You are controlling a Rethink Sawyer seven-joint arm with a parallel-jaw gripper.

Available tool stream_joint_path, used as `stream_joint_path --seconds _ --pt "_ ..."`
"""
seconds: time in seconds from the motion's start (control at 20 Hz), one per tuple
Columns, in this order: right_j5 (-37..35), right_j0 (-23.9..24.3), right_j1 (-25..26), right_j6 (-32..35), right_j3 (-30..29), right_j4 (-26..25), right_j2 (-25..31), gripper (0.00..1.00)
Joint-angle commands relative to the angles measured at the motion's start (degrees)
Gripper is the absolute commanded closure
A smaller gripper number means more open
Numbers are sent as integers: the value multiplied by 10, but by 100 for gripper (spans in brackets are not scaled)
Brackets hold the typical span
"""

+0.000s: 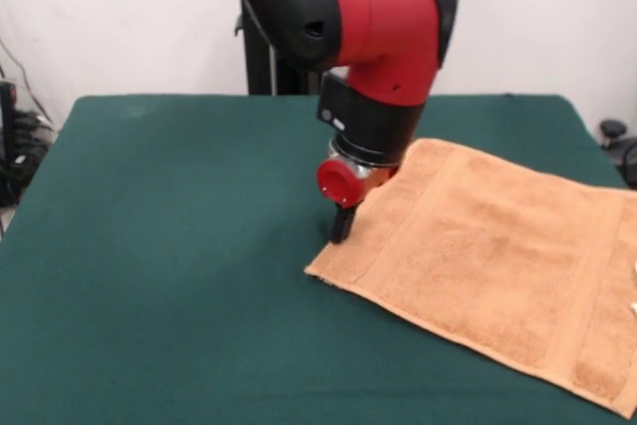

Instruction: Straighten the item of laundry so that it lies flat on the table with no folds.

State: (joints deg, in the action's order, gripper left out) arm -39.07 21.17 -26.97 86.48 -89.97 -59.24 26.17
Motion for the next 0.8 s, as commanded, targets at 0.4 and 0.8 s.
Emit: stream_joint_path --seconds 0.4,0.8 --pt "135 152 88 -181 -7 -58 88 100" --pt "-5 178 63 -333 12 -70 56 100"
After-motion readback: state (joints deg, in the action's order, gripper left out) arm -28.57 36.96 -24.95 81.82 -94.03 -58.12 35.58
